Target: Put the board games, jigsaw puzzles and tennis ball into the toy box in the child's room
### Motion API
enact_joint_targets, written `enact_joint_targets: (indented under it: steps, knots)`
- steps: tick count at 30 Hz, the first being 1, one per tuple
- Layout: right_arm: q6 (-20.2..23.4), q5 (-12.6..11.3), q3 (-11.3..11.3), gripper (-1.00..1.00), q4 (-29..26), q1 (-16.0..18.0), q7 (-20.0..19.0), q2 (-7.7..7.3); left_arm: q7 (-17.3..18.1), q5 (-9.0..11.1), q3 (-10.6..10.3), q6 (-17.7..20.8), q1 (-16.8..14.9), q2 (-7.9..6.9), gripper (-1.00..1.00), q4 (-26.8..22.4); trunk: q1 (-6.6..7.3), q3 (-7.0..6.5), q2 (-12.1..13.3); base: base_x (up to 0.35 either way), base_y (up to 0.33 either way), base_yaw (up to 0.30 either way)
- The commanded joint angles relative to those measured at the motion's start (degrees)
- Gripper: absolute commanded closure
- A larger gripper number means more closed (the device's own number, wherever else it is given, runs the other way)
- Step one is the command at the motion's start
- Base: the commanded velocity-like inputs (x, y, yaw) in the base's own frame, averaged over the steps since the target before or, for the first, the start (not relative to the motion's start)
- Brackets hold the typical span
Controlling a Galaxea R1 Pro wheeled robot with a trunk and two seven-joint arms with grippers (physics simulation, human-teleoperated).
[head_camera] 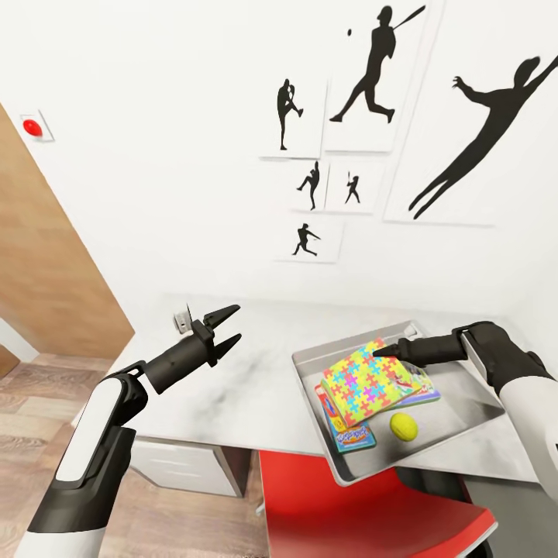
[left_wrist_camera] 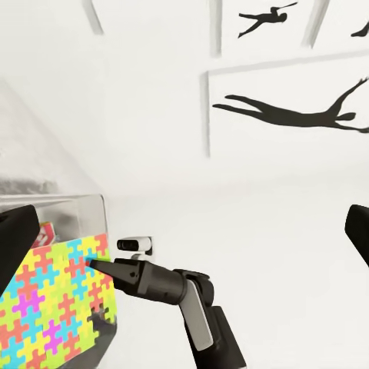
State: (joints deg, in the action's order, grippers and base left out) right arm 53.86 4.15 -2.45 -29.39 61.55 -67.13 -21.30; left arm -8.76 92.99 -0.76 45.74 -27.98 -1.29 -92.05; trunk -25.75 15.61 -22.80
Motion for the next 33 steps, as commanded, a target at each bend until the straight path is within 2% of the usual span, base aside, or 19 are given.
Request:
enact_joint_targets:
  steps: [1,33]
  knots:
    - [0.2,0.4,-0.1,1.0,0.0,0.1,-0.5,-0.04,-0.6,0.6,0.0,0.1,-0.1,-0.01,-1.0,-0.1,-0.03,0.21,-0.1,0.0,0.0,0.0]
    - [0.3,0.3,0.0,1.0,-0.1,0.1,-0.5,-0.21,-0.6,0.4,-0.1,0.1,-0.1,0.06,-1.0,-0.1,-0.03,1.41,-0.1,0.0,0.0,0.0]
